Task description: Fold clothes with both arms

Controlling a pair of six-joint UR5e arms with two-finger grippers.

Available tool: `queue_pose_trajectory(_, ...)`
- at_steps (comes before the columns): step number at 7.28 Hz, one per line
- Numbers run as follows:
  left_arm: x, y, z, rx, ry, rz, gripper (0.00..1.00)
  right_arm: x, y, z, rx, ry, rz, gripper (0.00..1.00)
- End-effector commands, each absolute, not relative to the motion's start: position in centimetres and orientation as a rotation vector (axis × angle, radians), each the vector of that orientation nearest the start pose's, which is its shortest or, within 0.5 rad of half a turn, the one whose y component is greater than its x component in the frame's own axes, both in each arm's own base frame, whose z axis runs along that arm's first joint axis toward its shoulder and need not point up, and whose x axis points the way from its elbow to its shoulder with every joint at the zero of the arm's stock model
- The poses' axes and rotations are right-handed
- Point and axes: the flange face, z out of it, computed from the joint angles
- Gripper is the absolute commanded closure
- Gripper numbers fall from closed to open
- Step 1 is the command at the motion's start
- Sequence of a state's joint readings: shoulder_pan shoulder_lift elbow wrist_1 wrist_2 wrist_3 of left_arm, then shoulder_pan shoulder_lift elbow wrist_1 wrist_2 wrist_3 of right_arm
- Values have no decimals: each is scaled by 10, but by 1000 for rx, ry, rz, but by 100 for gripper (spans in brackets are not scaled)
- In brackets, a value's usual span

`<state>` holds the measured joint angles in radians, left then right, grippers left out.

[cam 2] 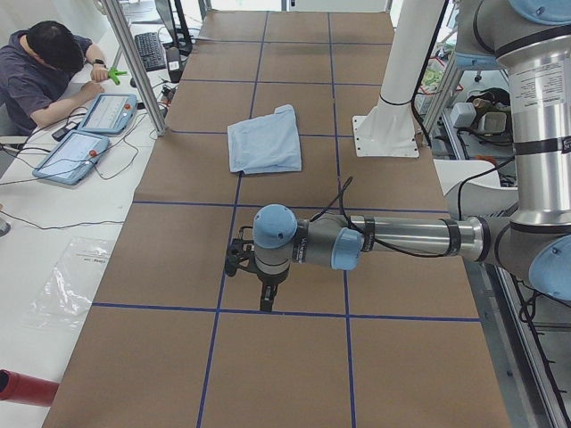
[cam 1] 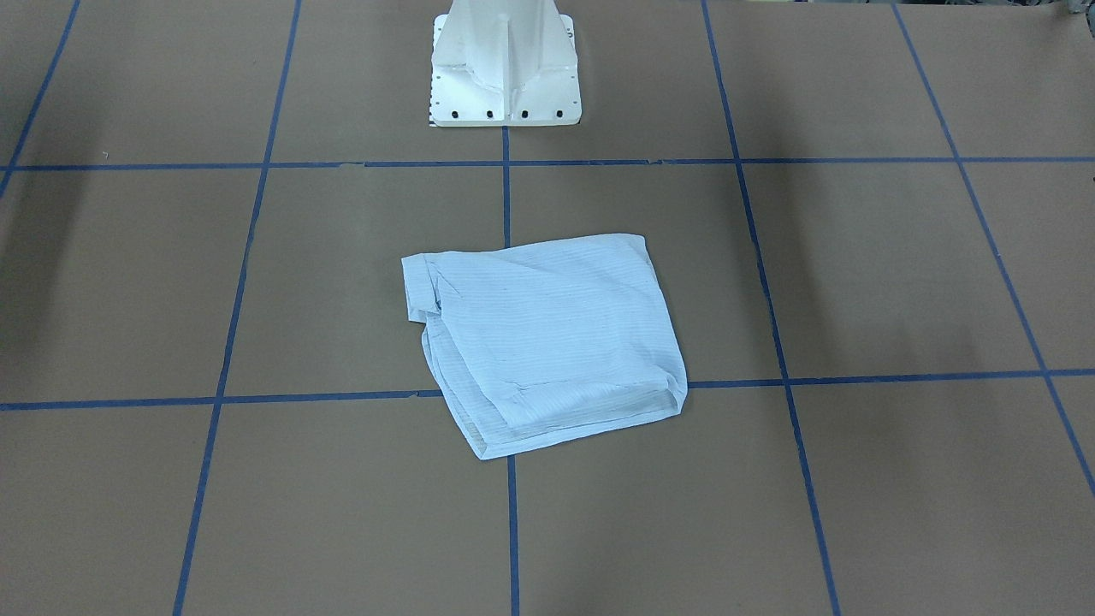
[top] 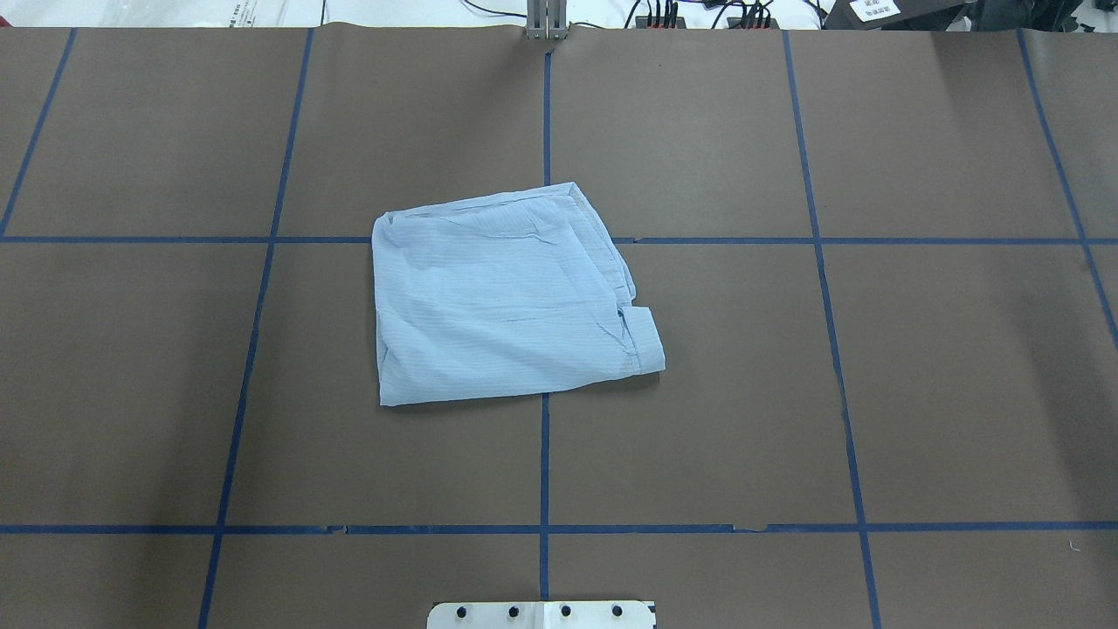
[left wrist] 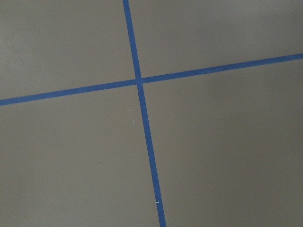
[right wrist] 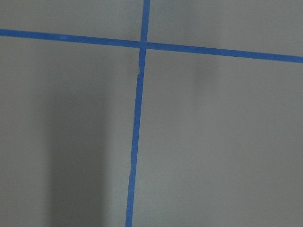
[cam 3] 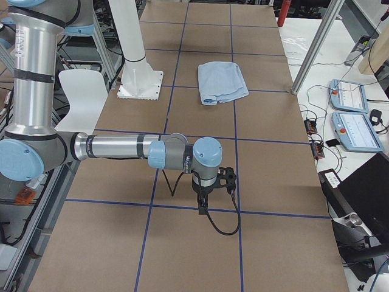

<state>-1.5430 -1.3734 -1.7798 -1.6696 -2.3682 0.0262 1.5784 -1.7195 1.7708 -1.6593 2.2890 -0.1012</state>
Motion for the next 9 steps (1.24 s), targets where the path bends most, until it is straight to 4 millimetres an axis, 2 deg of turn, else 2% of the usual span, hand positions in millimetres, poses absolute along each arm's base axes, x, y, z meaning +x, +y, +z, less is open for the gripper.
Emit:
queue_pose_trajectory(1,-66,-409,644,96,764,166,0,70,-426,641,5,-720,-78,0)
queue_pose_trajectory(6,-68,-415,633,131,762,174,0,69,-424,640,4,-745,-75,0)
queue_pose_trajectory(7,-69,-413,639,122,757,170,0,68,-422,642,0,-759,-73,0)
queue_pose_trajectory(9,-69,-410,638,123,757,170,0,67,-419,641,1,-764,-77,0)
